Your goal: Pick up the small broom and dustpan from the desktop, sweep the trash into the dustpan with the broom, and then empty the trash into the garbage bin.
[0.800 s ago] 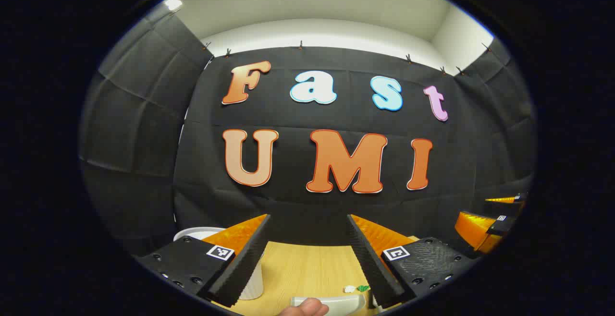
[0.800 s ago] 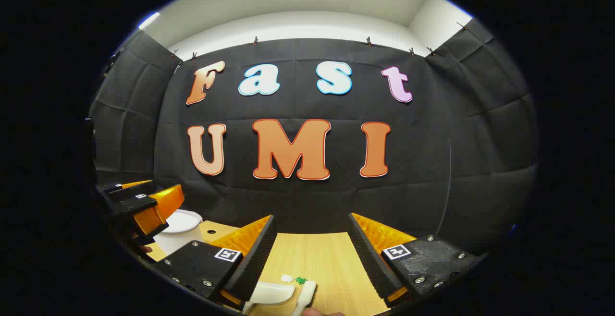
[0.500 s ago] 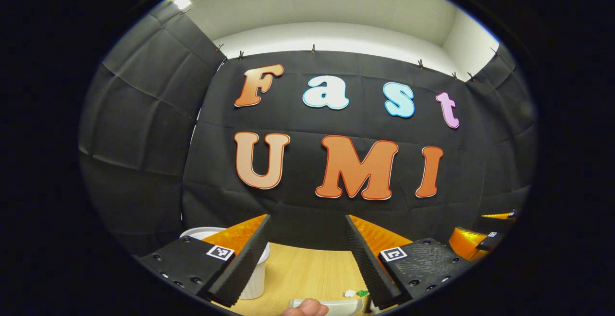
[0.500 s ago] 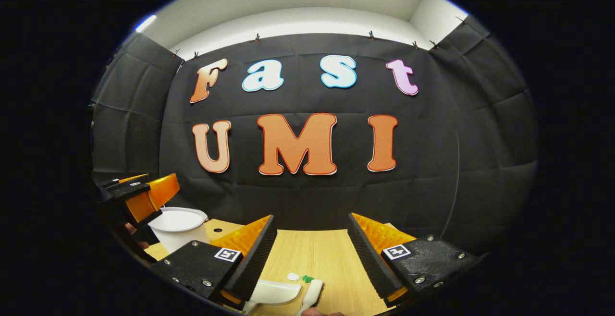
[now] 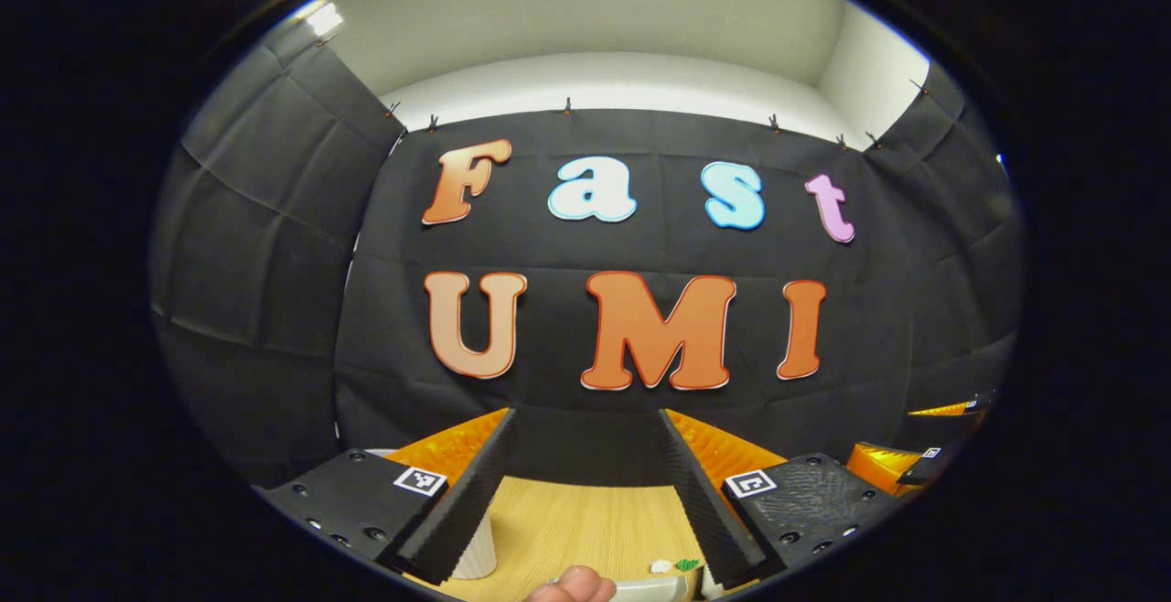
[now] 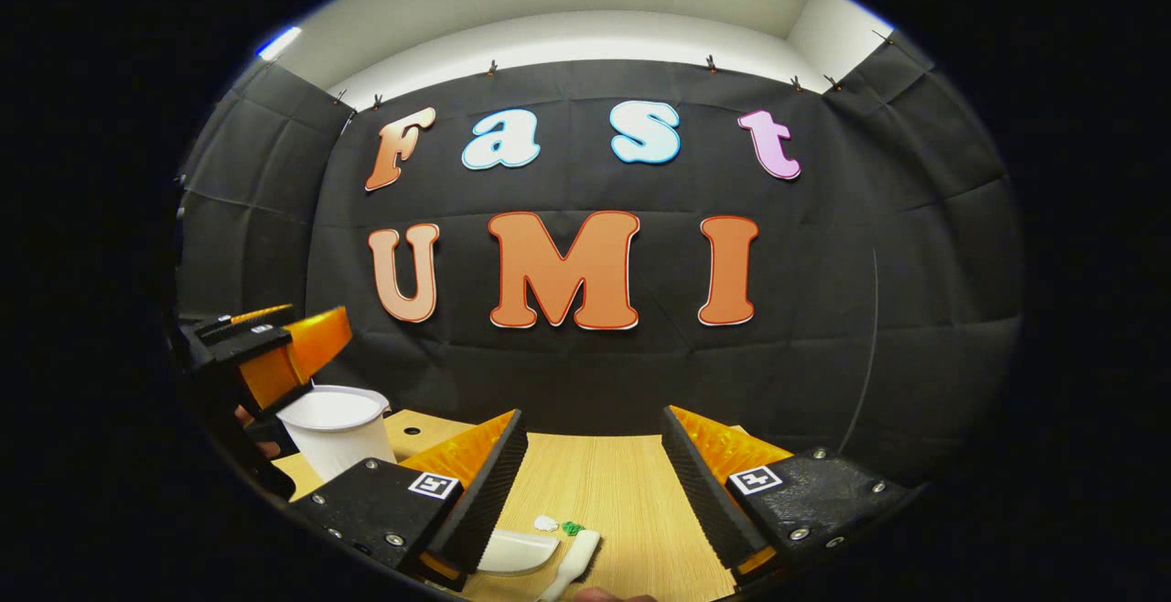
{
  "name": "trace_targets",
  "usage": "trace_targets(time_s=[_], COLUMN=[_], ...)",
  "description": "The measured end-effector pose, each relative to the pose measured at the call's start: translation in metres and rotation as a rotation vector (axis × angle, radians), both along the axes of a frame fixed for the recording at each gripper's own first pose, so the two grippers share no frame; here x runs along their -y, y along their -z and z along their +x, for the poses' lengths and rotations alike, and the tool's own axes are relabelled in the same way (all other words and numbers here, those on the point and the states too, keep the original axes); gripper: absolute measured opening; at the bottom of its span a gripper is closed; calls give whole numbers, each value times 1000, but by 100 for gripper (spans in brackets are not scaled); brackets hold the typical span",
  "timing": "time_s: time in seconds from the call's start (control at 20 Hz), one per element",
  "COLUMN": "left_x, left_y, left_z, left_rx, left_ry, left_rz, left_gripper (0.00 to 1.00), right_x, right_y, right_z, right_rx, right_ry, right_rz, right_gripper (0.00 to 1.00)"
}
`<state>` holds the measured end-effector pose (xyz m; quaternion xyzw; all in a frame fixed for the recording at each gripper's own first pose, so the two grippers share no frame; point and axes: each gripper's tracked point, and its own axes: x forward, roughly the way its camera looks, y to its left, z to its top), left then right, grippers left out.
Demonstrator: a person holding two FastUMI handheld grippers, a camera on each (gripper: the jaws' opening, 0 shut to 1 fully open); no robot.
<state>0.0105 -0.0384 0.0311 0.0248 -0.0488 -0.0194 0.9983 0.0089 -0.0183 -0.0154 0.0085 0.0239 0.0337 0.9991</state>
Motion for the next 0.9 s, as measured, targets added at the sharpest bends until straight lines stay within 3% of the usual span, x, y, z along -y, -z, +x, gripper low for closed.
trace_targets(time_s=[0.3, 0.4, 0.55, 0.75, 0.9], left_x=[-18, -33, -41, -44, -36], left_y=[-17, -28, -14, 23, 35], left_z=[10, 15, 11, -10, -15], left_rx=[71, 101, 39, -72, -108], left_ry=[80, 65, 25, -106, -147], left_rz=[70, 96, -28, -178, -160], left_gripper=[94, 95, 96, 94, 92], right_x=[-2, -3, -7, -14, -12], right_y=[-1, 3, 2, 9, 7], right_z=[4, 4, 1, -6, -6], right_rx=[15, 1, 5, -6, -6], right_ry=[-23, -30, -34, -52, -47], right_rz=[-34, -45, -54, -60, -45], right_gripper=[92, 92, 92, 92, 92])
